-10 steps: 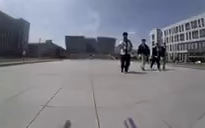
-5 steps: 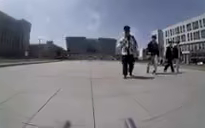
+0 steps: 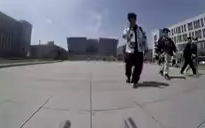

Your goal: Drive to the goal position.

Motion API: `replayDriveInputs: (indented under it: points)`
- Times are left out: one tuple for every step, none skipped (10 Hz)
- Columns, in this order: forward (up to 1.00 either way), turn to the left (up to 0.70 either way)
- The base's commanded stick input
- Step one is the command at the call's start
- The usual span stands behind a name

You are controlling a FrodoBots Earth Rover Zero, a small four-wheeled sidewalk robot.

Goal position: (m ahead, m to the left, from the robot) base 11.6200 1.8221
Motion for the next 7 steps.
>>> replayDriveInputs:
  points:
    - [0.0, 0.0]
    - [0.0, 0.0]
    - [0.0, 0.0]
    - [0.0, 0.0]
    - [0.0, 0.0]
    - [0.0, 0.0]
    - [0.16, 0.0]
